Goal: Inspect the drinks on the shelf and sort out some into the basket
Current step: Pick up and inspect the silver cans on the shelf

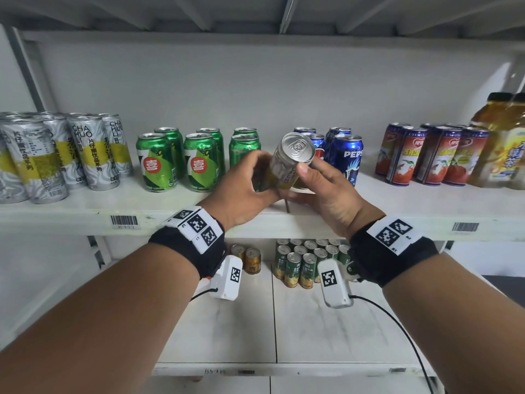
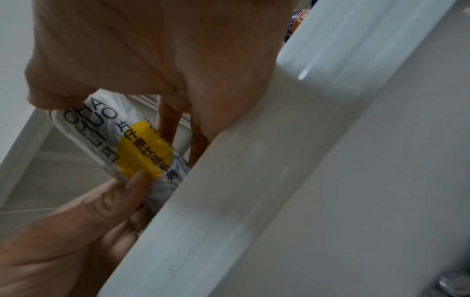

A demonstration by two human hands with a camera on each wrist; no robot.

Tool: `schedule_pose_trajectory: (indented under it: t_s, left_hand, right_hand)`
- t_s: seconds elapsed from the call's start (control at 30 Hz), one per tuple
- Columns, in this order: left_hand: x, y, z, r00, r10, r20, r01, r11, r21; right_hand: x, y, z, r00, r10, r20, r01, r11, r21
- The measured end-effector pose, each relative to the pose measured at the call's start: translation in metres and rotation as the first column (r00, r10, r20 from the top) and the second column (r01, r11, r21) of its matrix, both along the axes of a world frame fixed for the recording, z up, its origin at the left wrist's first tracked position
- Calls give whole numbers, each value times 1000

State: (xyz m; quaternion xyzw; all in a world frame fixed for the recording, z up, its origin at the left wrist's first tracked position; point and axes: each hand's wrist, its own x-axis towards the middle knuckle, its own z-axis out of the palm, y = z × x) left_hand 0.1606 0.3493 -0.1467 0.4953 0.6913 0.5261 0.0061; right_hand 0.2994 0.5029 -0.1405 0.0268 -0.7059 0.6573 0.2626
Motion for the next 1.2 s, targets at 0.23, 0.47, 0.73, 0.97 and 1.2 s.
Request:
schedule_pose_trajectory:
  t_s: [0.23,0.47,0.73,0.97,1.2]
  left_hand:
    - [1,-3,0,999,-36,15,36,999,-21]
    - [1,0,-1,998,-61,-10,61,997,-45]
    - [-4,-1,-2,994,-84,75,85,996,-8]
    - [-3,0,-4,949,-182,259,176,983,46]
    - [-8,-1,-2,867,-320,381,293,947,130]
  right_hand:
    - [-2,0,0,999,-20,-38,19,999,-29]
    - [-5,1,-2,999,-28,-40,26,999,-43]
    - [-7,3,-3,999,-25,22,26,999,-46]
    - [-7,-2,5,992,-17,128,27,997,-74]
    - [-5,-10,11,984,-52,168,64,996,-62]
